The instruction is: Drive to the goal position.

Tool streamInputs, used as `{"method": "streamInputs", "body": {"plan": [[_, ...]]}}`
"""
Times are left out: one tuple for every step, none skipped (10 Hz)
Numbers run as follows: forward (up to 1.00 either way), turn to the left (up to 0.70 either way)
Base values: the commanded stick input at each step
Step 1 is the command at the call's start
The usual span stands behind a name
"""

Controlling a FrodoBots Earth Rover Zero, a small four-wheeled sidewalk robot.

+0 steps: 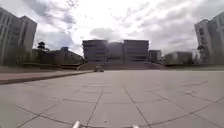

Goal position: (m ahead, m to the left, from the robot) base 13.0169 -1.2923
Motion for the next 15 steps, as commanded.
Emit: {"method": "streamInputs", "body": {"plan": [[0.7, 0.0], [0.7, 0.0], [0.7, 0.0], [0.7, 0.0], [0.7, 0.0], [0.7, 0.0], [0.7, 0.0], [0.7, 0.0], [0.7, 0.0], [0.7, 0.0], [0.7, 0.0], [0.7, 0.0], [0.7, 0.0], [0.7, 0.0], [0.7, 0.0]]}}
